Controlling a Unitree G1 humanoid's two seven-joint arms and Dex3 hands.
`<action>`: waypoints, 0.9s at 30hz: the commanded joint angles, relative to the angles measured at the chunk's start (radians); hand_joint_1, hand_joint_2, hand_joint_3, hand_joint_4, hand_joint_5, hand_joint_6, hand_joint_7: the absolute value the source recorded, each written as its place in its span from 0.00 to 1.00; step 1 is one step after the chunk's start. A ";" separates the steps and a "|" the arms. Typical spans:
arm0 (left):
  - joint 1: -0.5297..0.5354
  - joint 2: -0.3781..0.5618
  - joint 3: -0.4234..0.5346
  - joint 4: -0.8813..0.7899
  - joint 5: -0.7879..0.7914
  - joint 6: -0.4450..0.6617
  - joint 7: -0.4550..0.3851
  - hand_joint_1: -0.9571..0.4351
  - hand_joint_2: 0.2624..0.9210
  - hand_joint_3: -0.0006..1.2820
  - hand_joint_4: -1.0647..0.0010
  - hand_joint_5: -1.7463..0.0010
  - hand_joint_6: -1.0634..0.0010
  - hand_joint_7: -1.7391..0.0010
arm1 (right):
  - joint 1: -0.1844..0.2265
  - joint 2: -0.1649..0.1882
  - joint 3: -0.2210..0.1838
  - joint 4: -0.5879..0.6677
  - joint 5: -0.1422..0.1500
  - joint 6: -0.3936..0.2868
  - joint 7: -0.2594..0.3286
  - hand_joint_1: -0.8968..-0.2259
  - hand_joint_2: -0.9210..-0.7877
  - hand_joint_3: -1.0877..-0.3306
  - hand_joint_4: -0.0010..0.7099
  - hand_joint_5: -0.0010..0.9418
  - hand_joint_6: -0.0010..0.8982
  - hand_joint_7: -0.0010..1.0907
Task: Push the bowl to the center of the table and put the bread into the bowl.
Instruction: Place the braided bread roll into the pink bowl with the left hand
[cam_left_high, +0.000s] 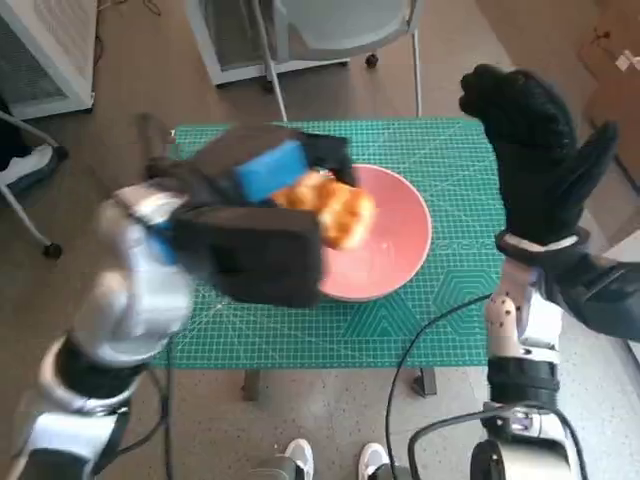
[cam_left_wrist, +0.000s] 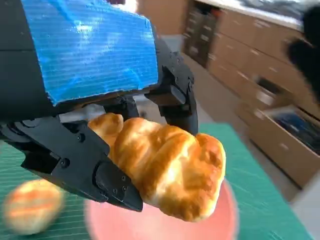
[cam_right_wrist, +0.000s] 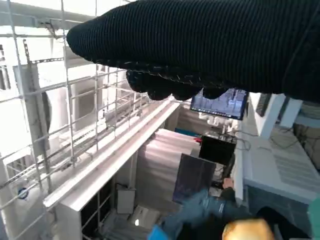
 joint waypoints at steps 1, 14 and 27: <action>-0.044 -0.043 -0.032 0.080 0.024 -0.060 0.034 0.69 0.98 0.02 0.29 0.31 0.29 0.46 | 0.035 -0.011 0.000 -0.015 -0.006 0.016 -0.007 0.44 0.00 0.68 0.48 0.00 0.42 0.00; -0.102 -0.151 -0.095 0.301 0.067 -0.134 0.056 0.69 0.99 0.04 0.34 0.25 0.31 0.48 | 0.067 -0.015 0.002 -0.059 -0.018 0.030 -0.027 0.44 0.00 0.67 0.46 0.00 0.41 0.00; -0.104 -0.202 -0.098 0.454 0.072 -0.094 0.022 0.75 0.96 0.08 0.48 0.35 0.58 0.50 | 0.093 -0.026 0.001 -0.099 -0.039 0.043 -0.060 0.43 0.00 0.66 0.45 0.00 0.39 0.00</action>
